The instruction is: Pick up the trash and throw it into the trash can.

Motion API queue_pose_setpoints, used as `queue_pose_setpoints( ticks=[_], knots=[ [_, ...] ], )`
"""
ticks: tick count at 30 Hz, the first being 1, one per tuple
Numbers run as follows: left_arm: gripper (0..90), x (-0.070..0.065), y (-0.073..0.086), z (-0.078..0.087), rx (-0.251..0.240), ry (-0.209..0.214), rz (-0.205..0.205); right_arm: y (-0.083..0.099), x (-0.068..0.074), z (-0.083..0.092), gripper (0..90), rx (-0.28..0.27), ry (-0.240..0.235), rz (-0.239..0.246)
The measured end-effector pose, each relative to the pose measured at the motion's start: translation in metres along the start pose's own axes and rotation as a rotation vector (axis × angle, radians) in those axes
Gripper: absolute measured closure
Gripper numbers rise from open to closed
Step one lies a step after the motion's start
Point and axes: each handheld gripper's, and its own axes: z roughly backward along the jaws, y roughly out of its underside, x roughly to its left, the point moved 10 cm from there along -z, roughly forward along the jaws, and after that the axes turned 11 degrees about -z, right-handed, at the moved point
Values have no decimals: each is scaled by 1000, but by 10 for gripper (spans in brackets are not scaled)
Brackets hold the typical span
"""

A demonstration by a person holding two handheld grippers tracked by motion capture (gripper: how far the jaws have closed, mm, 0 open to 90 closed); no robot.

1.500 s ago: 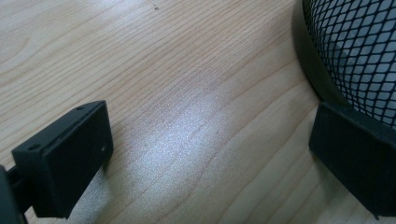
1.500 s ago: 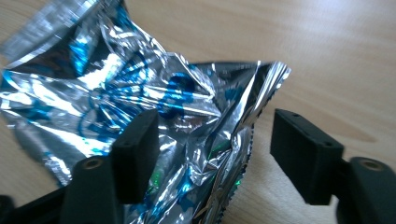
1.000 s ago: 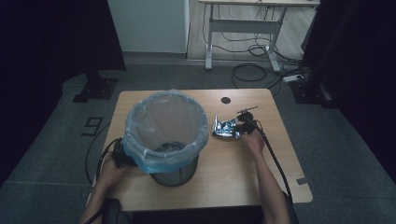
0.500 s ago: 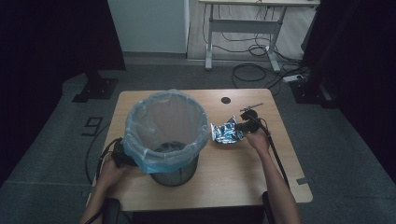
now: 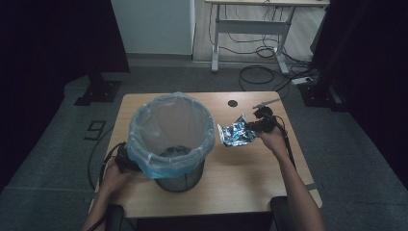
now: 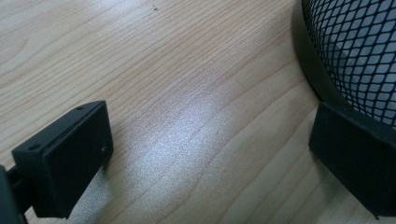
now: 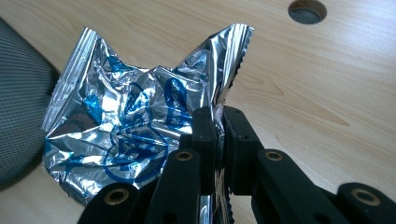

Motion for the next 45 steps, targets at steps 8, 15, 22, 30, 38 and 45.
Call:
queue_pose_setpoints(
  ticks=[8,15,22,30,38,45],
  knots=[
    [0,0,0,0,0,0,0,-17,19,27,830,-16,-46,10],
    [0,0,0,0,0,-1,-1,-33,32,52,826,-24,-53,38],
    [0,0,0,0,0,0,0,-48,42,73,823,-37,-77,41],
    [0,0,0,0,0,-1,-1,-66,56,96,819,-58,-101,55],
    [0,0,0,0,0,-1,0,-84,69,117,819,-80,-114,73],
    [0,0,0,0,0,-1,0,-106,91,140,819,-106,-143,96]
  ],
)
